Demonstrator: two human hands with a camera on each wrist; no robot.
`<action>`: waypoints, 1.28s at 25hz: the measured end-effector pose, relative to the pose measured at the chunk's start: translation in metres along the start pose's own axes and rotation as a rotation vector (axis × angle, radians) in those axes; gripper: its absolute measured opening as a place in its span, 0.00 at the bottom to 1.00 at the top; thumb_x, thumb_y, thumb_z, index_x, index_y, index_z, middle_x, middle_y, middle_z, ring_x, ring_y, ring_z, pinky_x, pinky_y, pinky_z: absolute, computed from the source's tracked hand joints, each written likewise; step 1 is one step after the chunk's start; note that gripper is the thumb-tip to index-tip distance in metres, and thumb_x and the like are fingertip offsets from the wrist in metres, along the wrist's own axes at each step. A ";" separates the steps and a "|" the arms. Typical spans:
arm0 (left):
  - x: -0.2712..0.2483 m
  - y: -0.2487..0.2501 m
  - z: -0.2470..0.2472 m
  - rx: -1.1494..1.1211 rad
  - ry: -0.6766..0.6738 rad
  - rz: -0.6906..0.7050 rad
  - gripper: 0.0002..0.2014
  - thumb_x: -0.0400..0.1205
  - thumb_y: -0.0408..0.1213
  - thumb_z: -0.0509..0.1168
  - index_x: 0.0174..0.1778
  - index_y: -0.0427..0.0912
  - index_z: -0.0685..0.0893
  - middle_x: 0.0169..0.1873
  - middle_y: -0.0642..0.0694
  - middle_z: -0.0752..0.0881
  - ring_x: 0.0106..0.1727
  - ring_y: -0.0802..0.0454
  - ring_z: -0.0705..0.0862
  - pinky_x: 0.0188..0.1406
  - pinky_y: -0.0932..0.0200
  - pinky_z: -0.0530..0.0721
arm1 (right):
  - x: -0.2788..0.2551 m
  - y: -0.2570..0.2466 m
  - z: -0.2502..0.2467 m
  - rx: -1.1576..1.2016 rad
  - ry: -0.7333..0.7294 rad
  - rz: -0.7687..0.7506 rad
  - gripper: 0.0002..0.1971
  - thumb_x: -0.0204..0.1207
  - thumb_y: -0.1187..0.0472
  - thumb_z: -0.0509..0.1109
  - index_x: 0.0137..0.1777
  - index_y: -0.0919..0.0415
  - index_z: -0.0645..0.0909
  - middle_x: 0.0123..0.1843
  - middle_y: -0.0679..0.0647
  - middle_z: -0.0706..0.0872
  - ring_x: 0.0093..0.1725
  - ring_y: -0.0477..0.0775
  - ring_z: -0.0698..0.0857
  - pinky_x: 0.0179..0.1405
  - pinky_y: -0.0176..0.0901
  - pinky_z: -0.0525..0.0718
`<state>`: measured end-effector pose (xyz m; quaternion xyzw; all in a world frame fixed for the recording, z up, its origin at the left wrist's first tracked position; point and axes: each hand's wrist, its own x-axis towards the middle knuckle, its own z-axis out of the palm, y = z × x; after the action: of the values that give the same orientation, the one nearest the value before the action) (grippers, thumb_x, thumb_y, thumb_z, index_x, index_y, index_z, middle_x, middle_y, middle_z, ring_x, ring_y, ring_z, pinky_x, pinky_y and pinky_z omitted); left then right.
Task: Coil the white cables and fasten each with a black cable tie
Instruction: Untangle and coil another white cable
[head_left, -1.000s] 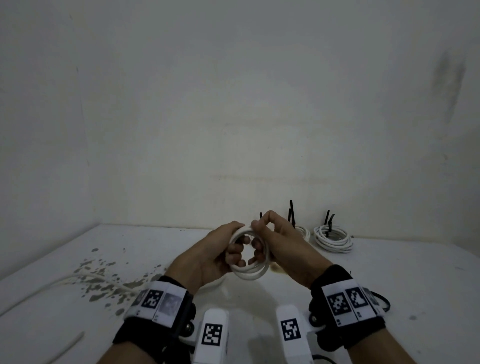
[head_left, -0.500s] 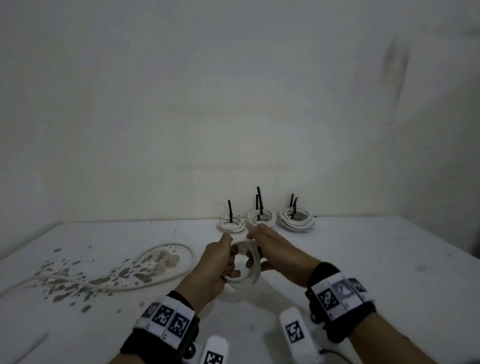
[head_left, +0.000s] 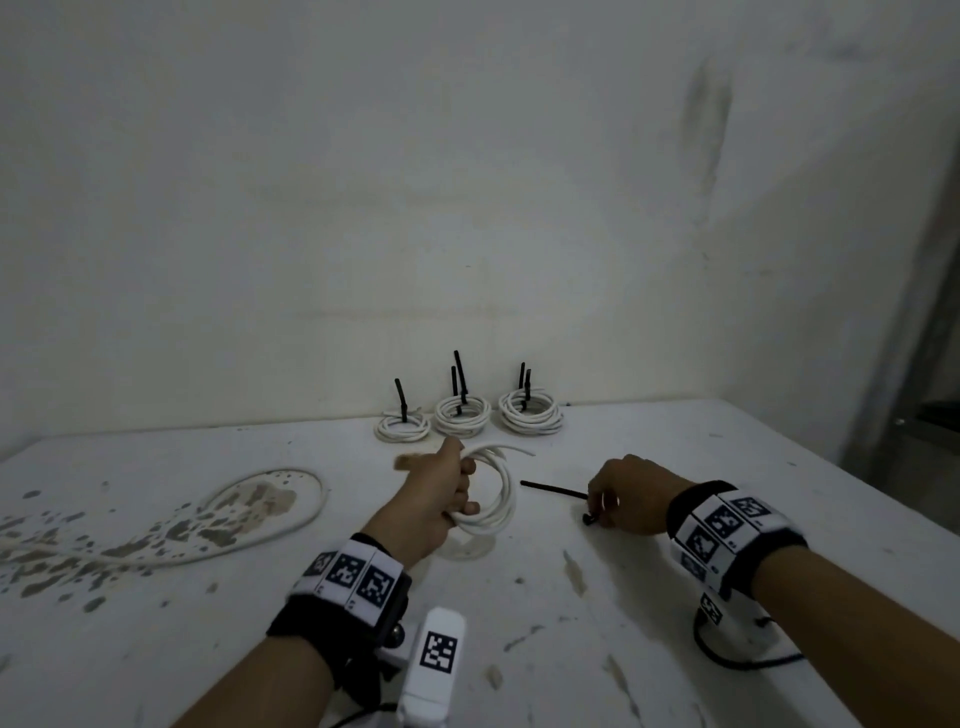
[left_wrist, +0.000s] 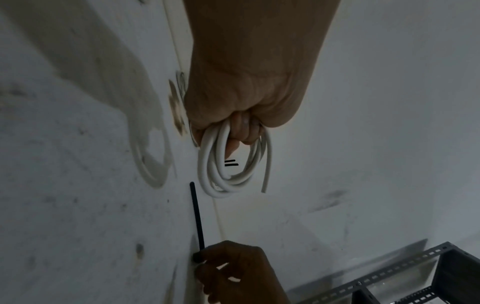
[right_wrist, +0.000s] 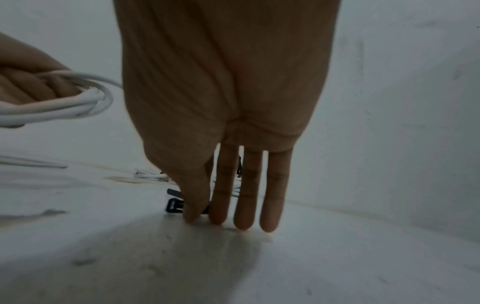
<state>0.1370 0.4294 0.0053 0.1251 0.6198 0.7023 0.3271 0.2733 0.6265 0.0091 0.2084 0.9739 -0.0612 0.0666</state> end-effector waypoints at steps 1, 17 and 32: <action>-0.001 0.000 0.002 -0.018 -0.002 0.003 0.21 0.90 0.46 0.51 0.32 0.41 0.69 0.17 0.52 0.57 0.14 0.56 0.53 0.26 0.59 0.62 | 0.000 0.001 -0.001 0.040 0.033 -0.018 0.08 0.78 0.57 0.74 0.55 0.51 0.90 0.55 0.51 0.89 0.52 0.52 0.86 0.51 0.41 0.83; -0.004 0.024 -0.049 -0.158 0.286 0.197 0.19 0.89 0.41 0.49 0.35 0.40 0.73 0.18 0.50 0.64 0.14 0.56 0.61 0.20 0.61 0.68 | -0.046 -0.137 -0.042 1.406 0.260 -0.345 0.12 0.83 0.63 0.70 0.48 0.75 0.86 0.46 0.69 0.90 0.40 0.61 0.90 0.37 0.45 0.91; -0.025 0.049 -0.117 -0.125 0.265 0.227 0.23 0.86 0.53 0.58 0.31 0.41 0.75 0.16 0.52 0.63 0.15 0.55 0.62 0.23 0.60 0.73 | 0.035 -0.221 -0.025 0.569 0.701 -0.689 0.09 0.81 0.64 0.72 0.58 0.53 0.80 0.59 0.51 0.89 0.63 0.51 0.86 0.61 0.43 0.84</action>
<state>0.0723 0.3208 0.0345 0.0802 0.5946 0.7821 0.1682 0.1478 0.4442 0.0482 -0.1036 0.8946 -0.2668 -0.3432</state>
